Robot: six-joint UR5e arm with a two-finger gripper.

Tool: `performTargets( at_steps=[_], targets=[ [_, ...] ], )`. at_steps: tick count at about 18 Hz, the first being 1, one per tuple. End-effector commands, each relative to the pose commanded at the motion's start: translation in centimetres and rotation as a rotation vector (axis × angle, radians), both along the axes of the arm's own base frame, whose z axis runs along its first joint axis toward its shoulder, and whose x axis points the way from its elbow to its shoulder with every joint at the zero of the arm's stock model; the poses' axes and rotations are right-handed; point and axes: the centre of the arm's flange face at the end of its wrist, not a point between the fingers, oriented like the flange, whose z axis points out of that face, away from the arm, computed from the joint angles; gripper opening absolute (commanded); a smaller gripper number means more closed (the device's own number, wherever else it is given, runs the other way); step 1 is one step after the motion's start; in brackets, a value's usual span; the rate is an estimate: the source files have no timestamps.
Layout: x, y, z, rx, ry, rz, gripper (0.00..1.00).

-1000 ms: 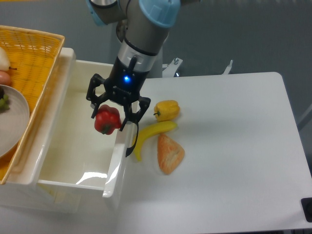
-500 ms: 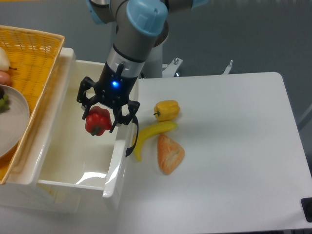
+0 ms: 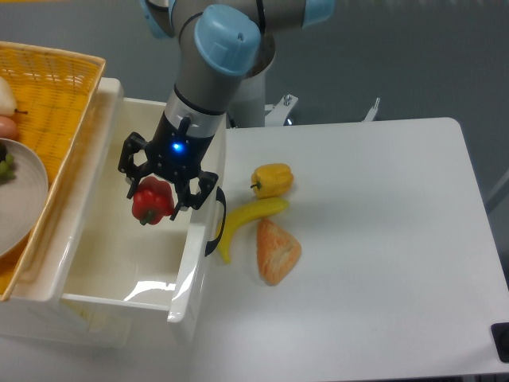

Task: Place the red pepper in the upper white drawer
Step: 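Carry the red pepper over the drawer and lower it inside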

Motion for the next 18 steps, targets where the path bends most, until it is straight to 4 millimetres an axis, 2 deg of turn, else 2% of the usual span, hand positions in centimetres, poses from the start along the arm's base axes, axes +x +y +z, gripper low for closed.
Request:
performTargets(
  at_steps=[4, 18],
  targets=[
    [1.3, 0.8, -0.7, -0.011, -0.01, -0.026, 0.56],
    [1.4, 1.1, -1.9, -0.027, -0.024, -0.031, 0.57]
  ],
)
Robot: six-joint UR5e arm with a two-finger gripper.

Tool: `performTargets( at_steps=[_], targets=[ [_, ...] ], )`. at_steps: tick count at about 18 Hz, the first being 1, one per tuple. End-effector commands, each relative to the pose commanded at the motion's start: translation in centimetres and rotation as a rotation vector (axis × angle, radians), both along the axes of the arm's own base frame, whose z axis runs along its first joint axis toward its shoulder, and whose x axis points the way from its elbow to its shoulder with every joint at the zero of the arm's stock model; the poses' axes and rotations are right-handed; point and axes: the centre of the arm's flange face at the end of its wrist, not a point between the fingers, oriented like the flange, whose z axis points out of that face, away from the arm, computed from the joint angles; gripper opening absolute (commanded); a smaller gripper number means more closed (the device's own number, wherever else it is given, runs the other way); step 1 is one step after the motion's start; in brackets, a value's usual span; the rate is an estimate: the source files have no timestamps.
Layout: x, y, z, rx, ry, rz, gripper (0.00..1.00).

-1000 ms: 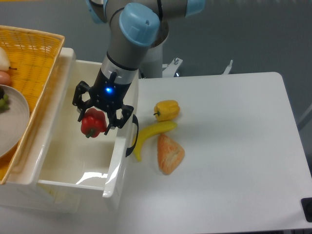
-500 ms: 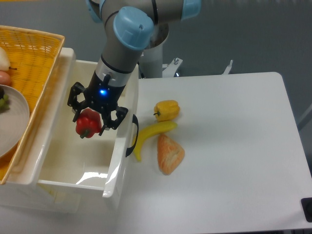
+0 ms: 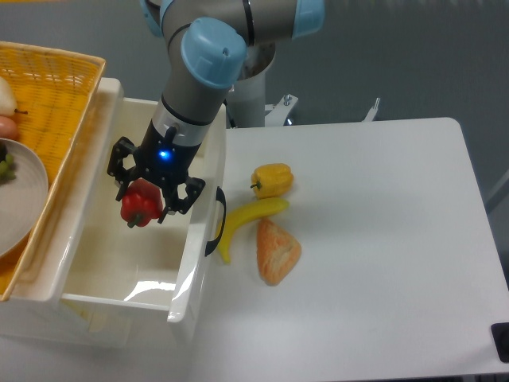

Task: Place the red pepper in the upper white drawer
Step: 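Carry the red pepper over the drawer and lower it inside, then hold the red pepper low inside the drawer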

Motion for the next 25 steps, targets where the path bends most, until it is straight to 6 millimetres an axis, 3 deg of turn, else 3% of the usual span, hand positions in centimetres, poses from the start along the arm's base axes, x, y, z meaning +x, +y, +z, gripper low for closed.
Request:
performTargets(
  at_steps=[25],
  targets=[
    [1.5, 1.2, -1.3, -0.016, -0.013, -0.035, 0.59]
  ],
)
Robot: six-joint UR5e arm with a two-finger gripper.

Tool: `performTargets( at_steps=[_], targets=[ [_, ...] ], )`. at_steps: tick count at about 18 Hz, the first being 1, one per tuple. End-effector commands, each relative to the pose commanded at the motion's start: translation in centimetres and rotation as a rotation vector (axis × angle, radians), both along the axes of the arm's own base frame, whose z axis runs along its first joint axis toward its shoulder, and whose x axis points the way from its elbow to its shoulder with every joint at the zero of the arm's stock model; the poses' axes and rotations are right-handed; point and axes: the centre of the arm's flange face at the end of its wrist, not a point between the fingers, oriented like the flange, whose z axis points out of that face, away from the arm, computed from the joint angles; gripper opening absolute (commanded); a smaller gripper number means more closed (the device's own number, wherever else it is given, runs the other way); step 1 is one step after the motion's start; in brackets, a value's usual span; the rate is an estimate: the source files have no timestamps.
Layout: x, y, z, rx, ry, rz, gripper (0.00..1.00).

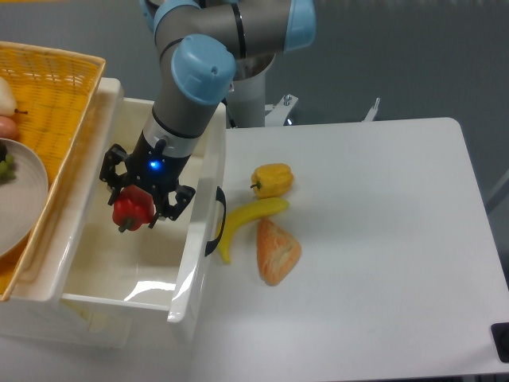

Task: Place the red pepper in the upper white drawer
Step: 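Hold the red pepper low inside the drawer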

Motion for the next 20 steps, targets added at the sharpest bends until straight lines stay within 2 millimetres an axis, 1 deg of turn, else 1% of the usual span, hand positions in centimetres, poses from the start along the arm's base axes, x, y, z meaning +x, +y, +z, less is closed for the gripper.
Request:
performTargets(
  at_steps=[3, 7, 17, 20],
  targets=[
    [0.0, 0.1, -0.3, -0.004, -0.003, -0.002, 0.6],
    [0.3, 0.4, -0.6, -0.008, -0.007, -0.008, 0.64],
    [0.3, 0.5, -0.9, -0.014, -0.011, -0.008, 0.64],
    [0.2, 0.4, -1.4, -0.022, -0.016, -0.006, 0.64]
  ],
)
